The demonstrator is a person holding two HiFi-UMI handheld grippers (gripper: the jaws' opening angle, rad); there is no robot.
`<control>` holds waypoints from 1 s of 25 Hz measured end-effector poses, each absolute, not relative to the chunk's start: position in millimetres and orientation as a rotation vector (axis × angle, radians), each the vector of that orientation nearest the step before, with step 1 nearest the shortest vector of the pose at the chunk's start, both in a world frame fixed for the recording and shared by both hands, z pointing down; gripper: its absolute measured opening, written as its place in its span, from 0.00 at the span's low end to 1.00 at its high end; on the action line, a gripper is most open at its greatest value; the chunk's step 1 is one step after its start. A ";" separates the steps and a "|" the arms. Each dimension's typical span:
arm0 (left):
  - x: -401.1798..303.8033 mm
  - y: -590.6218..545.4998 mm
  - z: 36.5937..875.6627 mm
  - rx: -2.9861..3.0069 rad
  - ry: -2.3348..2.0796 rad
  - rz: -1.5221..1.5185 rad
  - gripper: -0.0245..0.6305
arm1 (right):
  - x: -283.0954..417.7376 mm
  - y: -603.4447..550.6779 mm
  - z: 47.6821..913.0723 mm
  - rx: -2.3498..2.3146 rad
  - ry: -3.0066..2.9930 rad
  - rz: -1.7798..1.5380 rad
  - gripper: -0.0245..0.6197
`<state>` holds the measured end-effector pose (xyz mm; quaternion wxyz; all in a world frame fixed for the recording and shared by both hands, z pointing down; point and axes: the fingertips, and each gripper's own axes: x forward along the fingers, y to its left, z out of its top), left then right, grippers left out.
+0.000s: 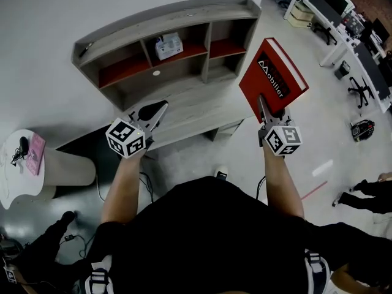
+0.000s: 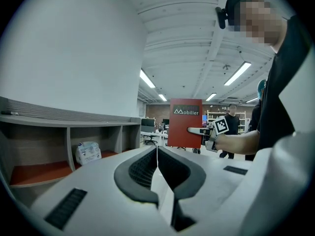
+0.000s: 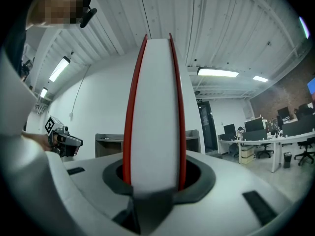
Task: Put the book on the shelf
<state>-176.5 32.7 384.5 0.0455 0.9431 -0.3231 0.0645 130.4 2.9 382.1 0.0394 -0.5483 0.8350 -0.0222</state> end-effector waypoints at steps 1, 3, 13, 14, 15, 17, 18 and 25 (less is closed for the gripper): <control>-174.9 29.3 385.4 2.878 -0.986 0.199 0.07 | 131.9 -0.6 382.5 -1.681 2.559 -0.069 0.30; -172.0 22.0 387.5 2.874 -0.984 0.201 0.07 | 135.1 -7.8 383.8 -1.682 2.558 -0.069 0.30; -152.8 -11.7 390.8 2.864 -0.975 0.224 0.07 | 149.6 -43.6 389.4 -1.681 2.557 -0.112 0.30; -150.8 -14.7 390.1 2.864 -0.975 0.226 0.07 | 151.3 -46.7 389.1 -1.679 2.558 -0.113 0.30; -148.8 -17.4 389.6 2.864 -0.976 0.227 0.07 | 153.2 -49.7 389.1 -1.678 2.559 -0.114 0.30; -145.0 -22.0 390.2 2.864 -0.978 0.230 0.07 | 157.5 -55.0 390.7 -1.677 2.560 -0.114 0.30; -143.4 -23.8 391.3 2.863 -0.981 0.231 0.07 | 159.7 -57.4 392.2 -1.678 2.560 -0.114 0.30; -130.9 -44.1 393.9 2.849 -1.018 0.241 0.07 | 176.2 -81.9 395.7 -1.663 2.573 -0.116 0.30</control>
